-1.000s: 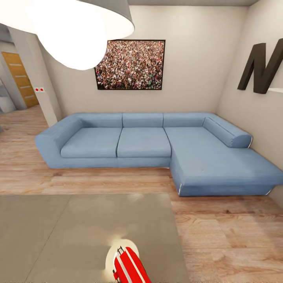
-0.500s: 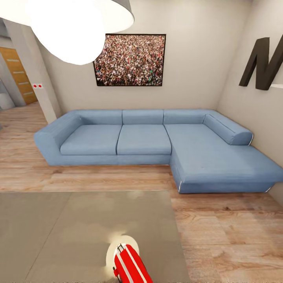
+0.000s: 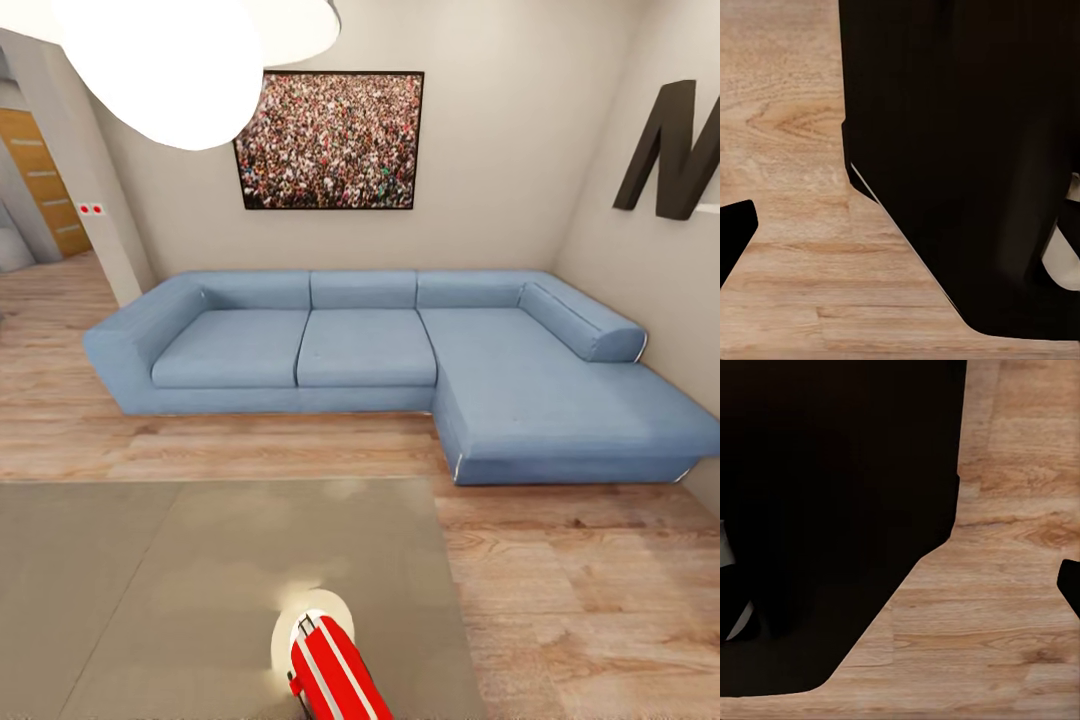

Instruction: Turn on the radio receiver that's on the table in the living room.

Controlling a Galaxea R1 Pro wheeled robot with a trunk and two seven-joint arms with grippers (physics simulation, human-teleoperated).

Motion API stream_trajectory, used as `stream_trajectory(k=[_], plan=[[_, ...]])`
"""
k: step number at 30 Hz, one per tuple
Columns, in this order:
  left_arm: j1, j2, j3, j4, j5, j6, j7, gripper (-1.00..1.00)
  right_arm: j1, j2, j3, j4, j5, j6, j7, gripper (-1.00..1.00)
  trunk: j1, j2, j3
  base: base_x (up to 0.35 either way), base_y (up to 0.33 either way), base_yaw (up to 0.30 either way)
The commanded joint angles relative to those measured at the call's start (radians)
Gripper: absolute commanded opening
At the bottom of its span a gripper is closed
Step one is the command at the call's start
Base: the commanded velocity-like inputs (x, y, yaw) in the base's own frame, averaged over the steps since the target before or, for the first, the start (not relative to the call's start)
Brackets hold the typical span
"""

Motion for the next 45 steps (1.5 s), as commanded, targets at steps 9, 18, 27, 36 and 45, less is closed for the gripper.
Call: stream_trajectory(k=[9, 18, 27, 36, 45], plan=[[0.000, 0.000, 0.000, 0.000, 0.000, 0.000, 0.000, 1.00, 0.000, 0.000, 0.000, 0.000, 0.000, 0.000, 0.000, 1.00, 0.000, 0.000, -0.015, 0.000, 0.000, 0.000], [0.000, 0.000, 0.000, 0.000, 0.000, 0.000, 0.000, 1.00, 0.000, 0.000, 0.000, 0.000, 0.000, 0.000, 0.000, 1.00, 0.000, 0.000, -0.029, 0.000, 0.000, 0.000], [0.000, 0.000, 0.000, 0.000, 0.000, 0.000, 0.000, 1.00, 0.000, 0.000, 0.000, 0.000, 0.000, 0.000, 0.000, 1.00, 0.000, 0.000, -0.044, 0.000, 0.000, 0.000], [0.000, 0.000, 0.000, 0.000, 0.000, 0.000, 0.000, 1.00, 0.000, 0.000, 0.000, 0.000, 0.000, 0.001, 0.000, 1.00, 0.000, 0.000, -0.059, 0.000, 0.000, 0.000], [0.000, 0.001, 0.000, 0.000, 0.000, 0.000, 0.000, 1.00, 0.000, 0.002, 0.001, 0.000, 0.001, 0.001, 0.001, 1.00, 0.000, 0.000, -0.073, 0.000, 0.000, 0.000]])
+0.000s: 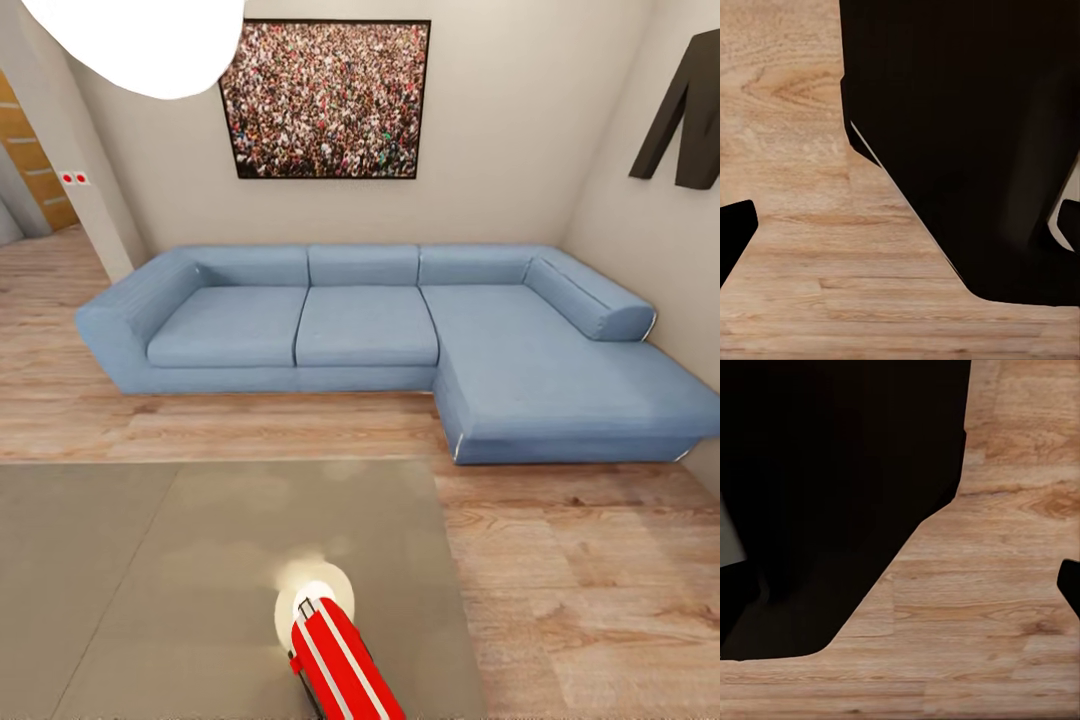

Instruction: Turn on the radio receiver that's on the table in the living room.

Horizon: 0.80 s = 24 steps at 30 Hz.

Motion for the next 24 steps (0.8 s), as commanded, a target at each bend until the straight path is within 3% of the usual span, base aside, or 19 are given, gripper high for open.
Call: stream_trajectory(k=[1, 24], plan=[[0.000, 0.000, 0.000, 0.000, 0.000, 0.000, 0.000, 1.00, 0.000, 0.000, 0.000, 0.000, 0.000, 0.000, 0.000, 1.00, 0.000, 0.000, -0.002, 0.000, 0.000, 0.000], [0.000, 0.000, 0.000, 0.000, 0.000, 0.000, 0.000, 1.00, 0.000, -0.002, -0.001, 0.000, -0.001, -0.002, 0.000, 1.00, 0.000, 0.000, -0.010, 0.000, 0.000, 0.000]])
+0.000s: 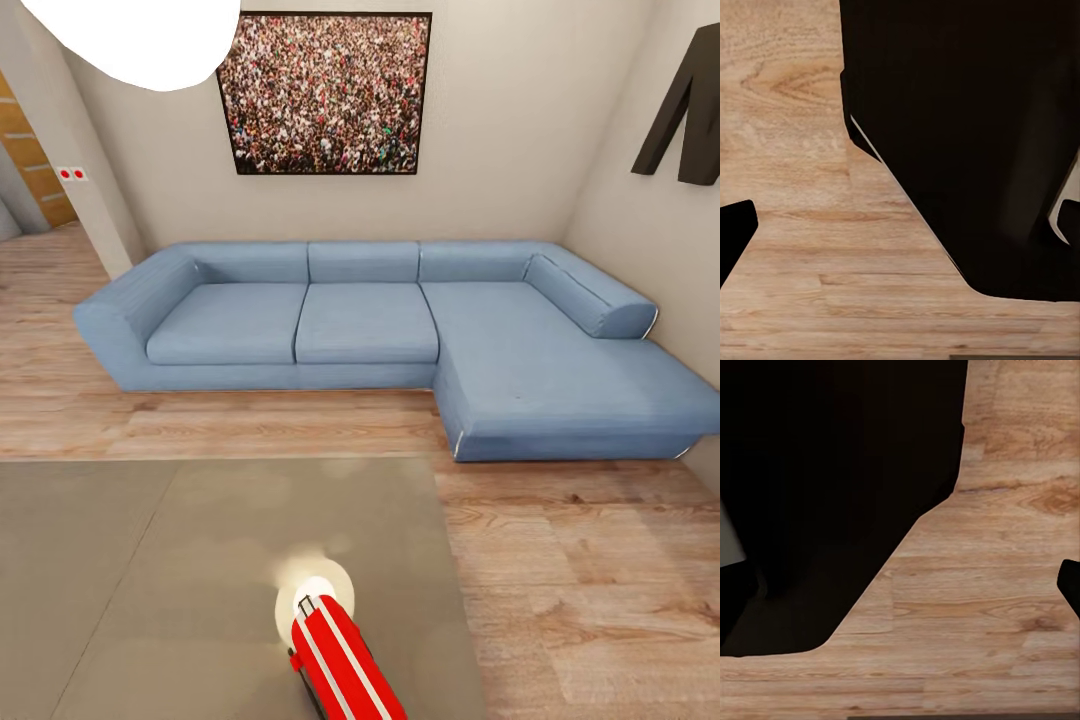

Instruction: Turn on the radio receiver that's on the table in the living room.

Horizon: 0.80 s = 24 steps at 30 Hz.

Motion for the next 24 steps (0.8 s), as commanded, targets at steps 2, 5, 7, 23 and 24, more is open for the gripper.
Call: stream_trajectory(k=[2, 5, 7, 23, 24], plan=[[0.000, 0.000, 0.000, 0.000, 0.000, 0.000, 0.000, 1.00, 0.000, 0.000, 0.001, 0.000, 0.000, -0.001, 0.000, 1.00, 0.000, 0.000, 0.000, 0.000, 0.000, 0.000], [0.000, 0.000, 0.000, 0.000, 0.000, 0.000, 0.000, 1.00, 0.000, 0.000, 0.001, 0.000, 0.000, -0.001, 0.000, 1.00, 0.000, 0.000, 0.000, 0.000, 0.000, 0.000], [0.000, 0.000, 0.000, 0.000, 0.000, 0.000, 0.000, 1.00, 0.000, 0.000, 0.001, 0.000, 0.000, 0.000, 0.000, 1.00, 0.000, 0.000, 0.000, 0.000, 0.000, 0.000], [0.000, -0.002, 0.002, 0.000, 0.000, 0.000, 0.002, 1.00, 0.000, 0.000, 0.002, 0.000, 0.000, 0.001, -0.001, 1.00, 0.000, 0.000, 0.000, 0.000, 0.000, 0.000], [0.000, -0.002, 0.001, 0.000, 0.000, 0.000, 0.002, 1.00, 0.000, 0.000, 0.002, 0.000, 0.000, 0.001, -0.001, 1.00, 0.000, 0.000, 0.000, 0.000, 0.000, 0.000]])
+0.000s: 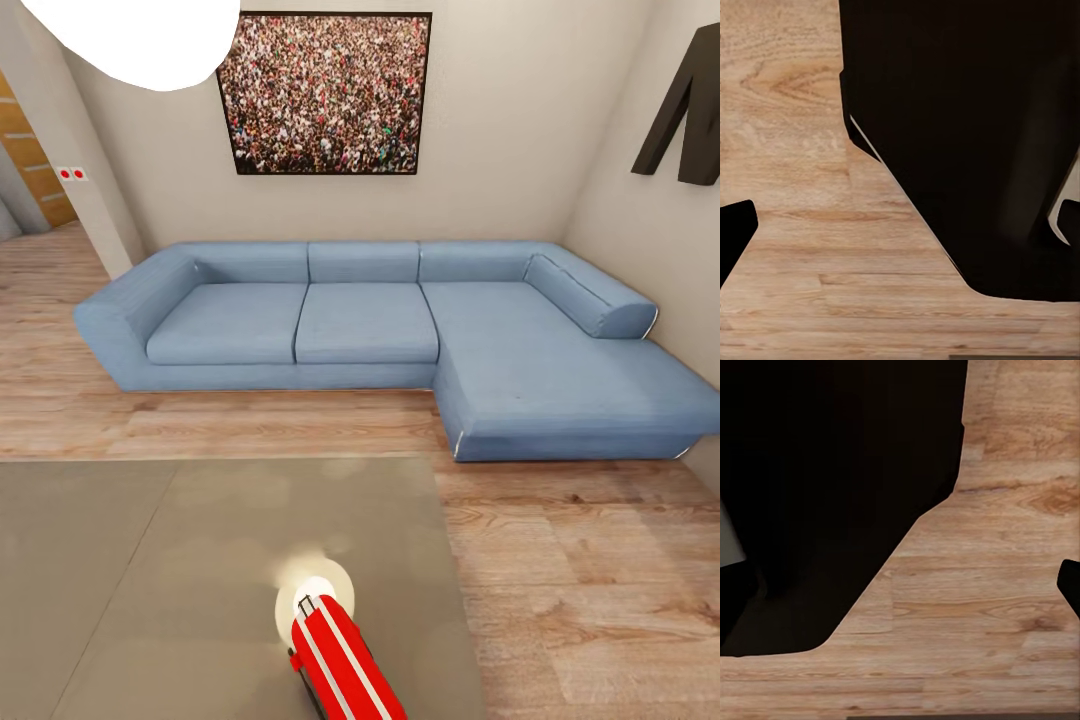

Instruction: Turn on the radio receiver that's on the table in the living room.

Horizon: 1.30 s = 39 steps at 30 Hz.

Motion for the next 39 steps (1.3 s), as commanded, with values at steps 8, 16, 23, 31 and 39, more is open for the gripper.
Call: stream_trajectory(k=[8, 16, 23, 31, 39], plan=[[0.000, 0.000, 0.001, 0.000, 0.000, -0.001, -0.002, 1.00, 0.000, 0.001, -0.001, 0.000, 0.000, -0.001, 0.000, 1.00, 0.000, 0.000, 0.000, 0.000, 0.000, 0.000], [0.000, 0.000, 0.000, 0.000, 0.000, -0.001, -0.002, 1.00, 0.000, 0.002, 0.000, 0.000, 0.000, -0.002, -0.001, 1.00, 0.000, 0.000, -0.006, 0.000, 0.000, -0.028], [0.000, 0.000, 0.001, 0.000, 0.000, -0.001, -0.002, 1.00, 0.000, 0.002, 0.000, 0.000, 0.000, -0.002, -0.001, 1.00, 0.000, 0.000, -0.016, 0.000, 0.000, -0.072], [0.000, 0.000, 0.001, 0.000, 0.000, -0.001, -0.002, 1.00, 0.000, 0.002, 0.000, 0.000, 0.000, -0.002, -0.001, 1.00, 0.000, 0.000, -0.029, 0.000, 0.000, -0.074], [0.000, 0.000, 0.001, 0.000, 0.000, -0.001, -0.002, 1.00, 0.000, 0.002, 0.000, 0.000, 0.000, -0.002, -0.001, 1.00, 0.000, 0.000, -0.040, 0.000, 0.000, -0.060]])
